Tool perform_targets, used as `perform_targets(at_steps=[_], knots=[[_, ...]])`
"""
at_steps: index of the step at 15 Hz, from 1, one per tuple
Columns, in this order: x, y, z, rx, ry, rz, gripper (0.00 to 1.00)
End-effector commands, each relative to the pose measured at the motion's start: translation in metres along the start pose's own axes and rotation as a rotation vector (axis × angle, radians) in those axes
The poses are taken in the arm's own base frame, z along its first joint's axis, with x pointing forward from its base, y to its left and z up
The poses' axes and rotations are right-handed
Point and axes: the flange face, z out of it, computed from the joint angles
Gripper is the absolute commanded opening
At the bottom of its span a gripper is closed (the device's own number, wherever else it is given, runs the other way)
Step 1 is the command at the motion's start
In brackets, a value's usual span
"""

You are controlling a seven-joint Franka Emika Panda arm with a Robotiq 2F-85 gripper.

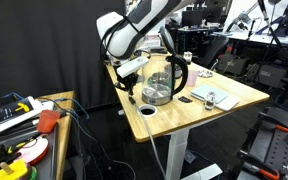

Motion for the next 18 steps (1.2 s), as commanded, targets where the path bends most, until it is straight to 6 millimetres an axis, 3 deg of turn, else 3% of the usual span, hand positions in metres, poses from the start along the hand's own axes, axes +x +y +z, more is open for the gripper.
perform_targets(at_steps=[1,8,18], knots=[[0.008,-0.003,0.003,-0.017,-0.025,-0.009,0.00],[0.012,-0.009,0.018,-0.027,-0.055,-0.007,0.00],[0.009,-0.008,0.020,-0.009,-0.078,0.017,0.00]])
